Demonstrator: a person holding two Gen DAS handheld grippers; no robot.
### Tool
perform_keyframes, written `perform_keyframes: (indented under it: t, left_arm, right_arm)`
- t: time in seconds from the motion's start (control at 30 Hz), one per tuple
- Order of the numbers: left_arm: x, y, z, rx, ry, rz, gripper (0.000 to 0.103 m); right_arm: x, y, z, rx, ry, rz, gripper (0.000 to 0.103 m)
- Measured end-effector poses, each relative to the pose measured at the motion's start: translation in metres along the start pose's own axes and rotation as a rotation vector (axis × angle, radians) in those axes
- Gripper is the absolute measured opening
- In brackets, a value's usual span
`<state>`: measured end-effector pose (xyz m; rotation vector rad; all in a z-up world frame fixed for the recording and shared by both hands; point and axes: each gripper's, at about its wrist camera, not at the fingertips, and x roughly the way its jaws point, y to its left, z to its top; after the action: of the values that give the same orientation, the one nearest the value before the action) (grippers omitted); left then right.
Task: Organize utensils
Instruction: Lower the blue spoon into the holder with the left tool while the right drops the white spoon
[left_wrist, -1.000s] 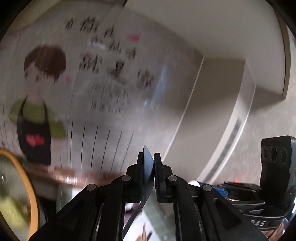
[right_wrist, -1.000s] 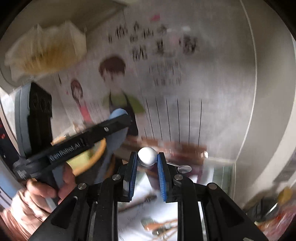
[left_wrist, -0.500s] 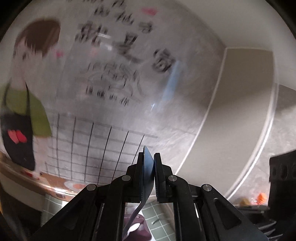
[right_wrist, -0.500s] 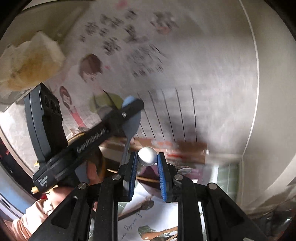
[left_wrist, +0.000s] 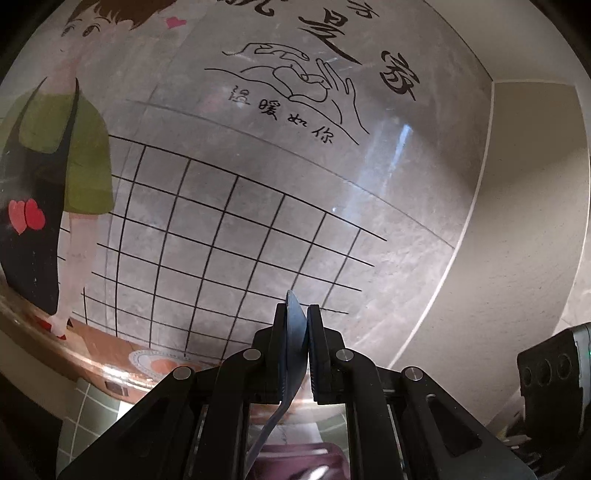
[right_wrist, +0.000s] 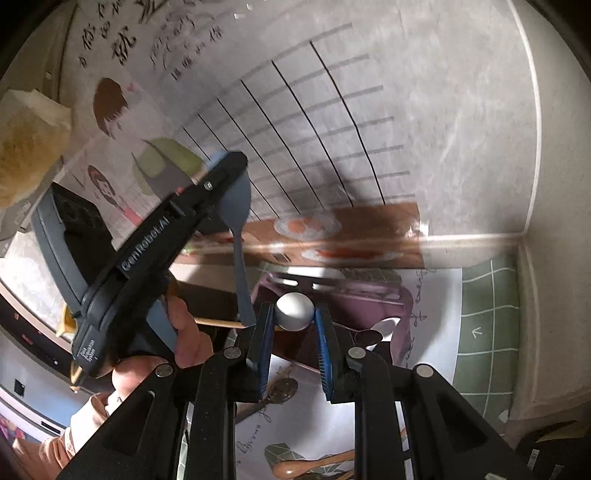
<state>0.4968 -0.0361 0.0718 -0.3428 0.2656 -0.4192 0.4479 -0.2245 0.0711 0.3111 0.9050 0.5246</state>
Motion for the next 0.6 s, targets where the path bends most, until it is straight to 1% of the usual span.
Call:
perform_keyframes:
  t: [0.1, 0.2, 0.33, 0.43, 0.6]
  left_arm:
    - [0.005, 0.004, -0.004, -0.005, 0.002, 0.003, 0.010]
    - [0.006, 0.011, -0.013, -0.006, 0.019, 0.030, 0.010]
    - [0.007, 0.025, -0.031, -0.039, 0.062, 0.052, 0.010]
    - [0.009, 0.032, -0.043, -0.037, 0.099, 0.077, 0.010]
    - [0.003, 0.041, -0.053, -0.059, 0.141, 0.104, 0.011]
  right_arm:
    - [0.005, 0.002, -0.004, -0.010, 0.014, -0.008, 0.019]
    - [0.011, 0.003, -0.009, -0.024, 0.028, -0.018, 0.019]
    - [0.020, 0.005, -0.016, -0.051, 0.045, -0.048, 0.019]
    - [0.024, 0.004, -0.020, -0.047, 0.062, -0.052, 0.019]
    - [0.029, 0.005, -0.027, -0.061, 0.078, -0.075, 0.019]
